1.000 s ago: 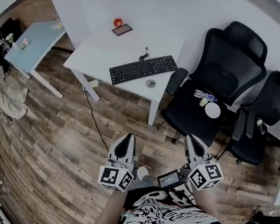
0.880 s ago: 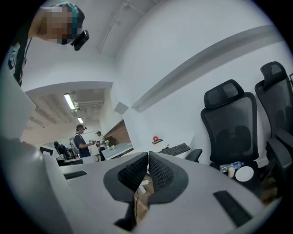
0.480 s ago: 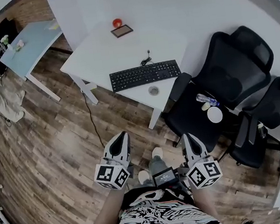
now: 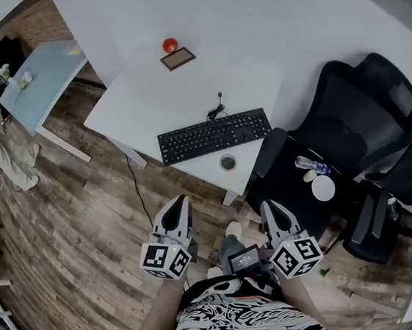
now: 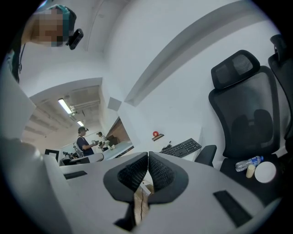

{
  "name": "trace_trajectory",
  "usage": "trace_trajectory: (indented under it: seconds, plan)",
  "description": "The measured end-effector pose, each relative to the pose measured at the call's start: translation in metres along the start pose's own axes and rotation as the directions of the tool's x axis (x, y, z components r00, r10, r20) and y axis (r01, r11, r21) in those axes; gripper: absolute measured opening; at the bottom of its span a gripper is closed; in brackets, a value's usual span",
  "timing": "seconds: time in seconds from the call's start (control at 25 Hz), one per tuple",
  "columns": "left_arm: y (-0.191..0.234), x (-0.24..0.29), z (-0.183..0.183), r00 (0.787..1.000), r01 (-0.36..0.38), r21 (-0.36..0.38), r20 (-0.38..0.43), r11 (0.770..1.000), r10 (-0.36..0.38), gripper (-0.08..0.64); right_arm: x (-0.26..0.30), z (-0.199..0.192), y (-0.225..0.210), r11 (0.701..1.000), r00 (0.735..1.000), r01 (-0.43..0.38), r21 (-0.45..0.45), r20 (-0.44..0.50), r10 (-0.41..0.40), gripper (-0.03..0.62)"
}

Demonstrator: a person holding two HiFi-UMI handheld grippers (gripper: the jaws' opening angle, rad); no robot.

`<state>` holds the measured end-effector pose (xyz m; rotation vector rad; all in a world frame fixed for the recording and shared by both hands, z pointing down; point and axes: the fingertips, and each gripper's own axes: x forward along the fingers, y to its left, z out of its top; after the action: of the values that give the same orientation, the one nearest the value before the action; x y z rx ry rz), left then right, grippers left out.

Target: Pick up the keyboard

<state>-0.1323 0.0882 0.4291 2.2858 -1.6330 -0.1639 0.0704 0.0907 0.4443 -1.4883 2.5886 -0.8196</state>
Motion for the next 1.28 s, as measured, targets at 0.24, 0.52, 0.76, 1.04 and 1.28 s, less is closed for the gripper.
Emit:
trace_trajectory:
  seconds: [0.24,0.52,0.76,1.04,1.28]
  plan:
    - [0.006,0.078,0.013,0.999,0.044,0.085,-0.010,0.995,-0.043,0.023,0.059,0.017,-0.036,0.992,0.997,-0.045,0.121,-0.053,0.051,0.029]
    - [0.022,0.140,0.002,0.988,0.081,0.279,-0.151,0.957,-0.040,0.023,0.116,0.007,-0.053,0.978,0.985,-0.068,0.199,-0.143,0.098,0.029]
    - [0.037,0.189,-0.013,0.951,0.150,0.335,-0.308,0.930,-0.042,0.023,0.150,-0.007,-0.064,0.957,0.978,-0.052,0.285,-0.179,0.107,0.029]
    - [0.051,0.235,-0.018,0.900,0.271,0.363,-0.424,0.892,-0.101,0.024,0.183,-0.015,-0.068,0.905,0.976,-0.027,0.424,-0.183,0.115,0.031]
    - [0.070,0.270,-0.027,0.853,0.334,0.340,-0.506,0.879,-0.129,0.025,0.205,-0.029,-0.067,0.872,0.972,0.014,0.490,-0.211,0.103,0.031]
